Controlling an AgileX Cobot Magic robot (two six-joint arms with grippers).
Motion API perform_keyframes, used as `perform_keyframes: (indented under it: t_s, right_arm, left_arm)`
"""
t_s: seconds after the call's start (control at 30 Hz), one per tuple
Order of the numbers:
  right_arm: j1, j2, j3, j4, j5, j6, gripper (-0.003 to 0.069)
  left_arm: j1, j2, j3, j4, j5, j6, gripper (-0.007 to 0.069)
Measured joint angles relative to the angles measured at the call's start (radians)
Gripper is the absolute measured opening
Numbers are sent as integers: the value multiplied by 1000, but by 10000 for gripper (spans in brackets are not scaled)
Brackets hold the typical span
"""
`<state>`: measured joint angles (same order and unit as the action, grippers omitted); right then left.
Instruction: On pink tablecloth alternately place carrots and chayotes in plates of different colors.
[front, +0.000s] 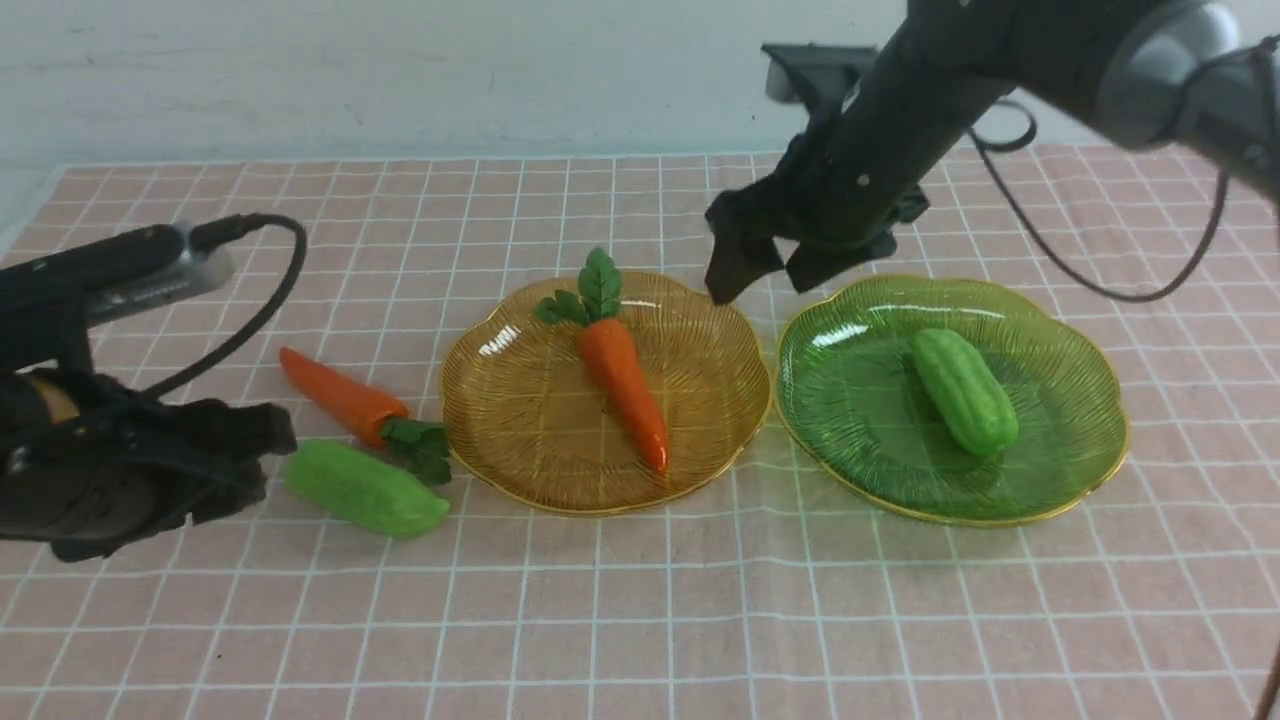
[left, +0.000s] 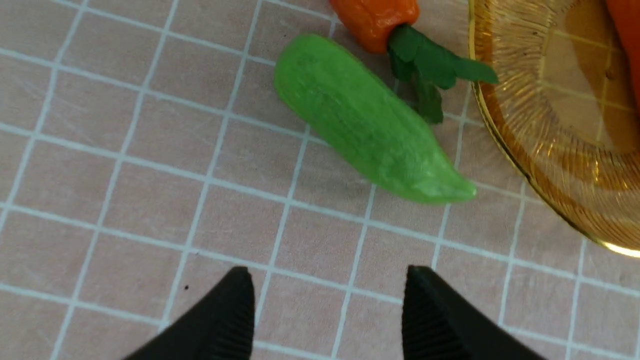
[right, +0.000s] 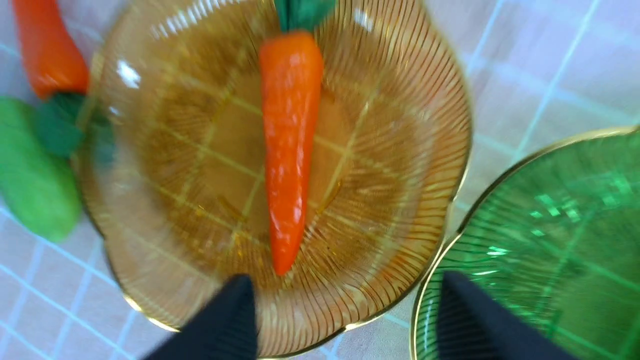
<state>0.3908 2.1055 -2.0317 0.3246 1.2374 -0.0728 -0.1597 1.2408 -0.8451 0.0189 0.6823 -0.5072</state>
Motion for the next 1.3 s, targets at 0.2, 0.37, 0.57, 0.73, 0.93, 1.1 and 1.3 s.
perform_keyframes:
  t_s: [0.2, 0.37, 0.57, 0.73, 0.93, 1.1, 1.3]
  right_arm:
    - [-4, -212, 37, -6, 11, 8, 59]
    - [-4, -413, 172, -5, 19, 8, -14]
    - [-4, -471, 252, -10, 26, -14, -17]
    - [-4, -471, 276, -14, 26, -30, -17]
    - [-4, -471, 282, -26, 26, -35, -17]
    - [-4, -471, 289, -39, 25, -39, -17]
    - [-4, -471, 301, -39, 26, -66, -17]
  left_arm:
    - [7, 226, -131, -13, -29, -163, 578]
    - [10, 430, -154, -62, -162, -411, 615]
    - [10, 562, -154, -69, -292, -501, 549]
    - [8, 572, -156, -71, -272, -493, 448]
    - [6, 529, -175, -77, -130, -349, 318]
    - [-1, 445, -245, -142, 30, -117, 297]
    - [-52, 385, -483, -359, 283, 231, 293]
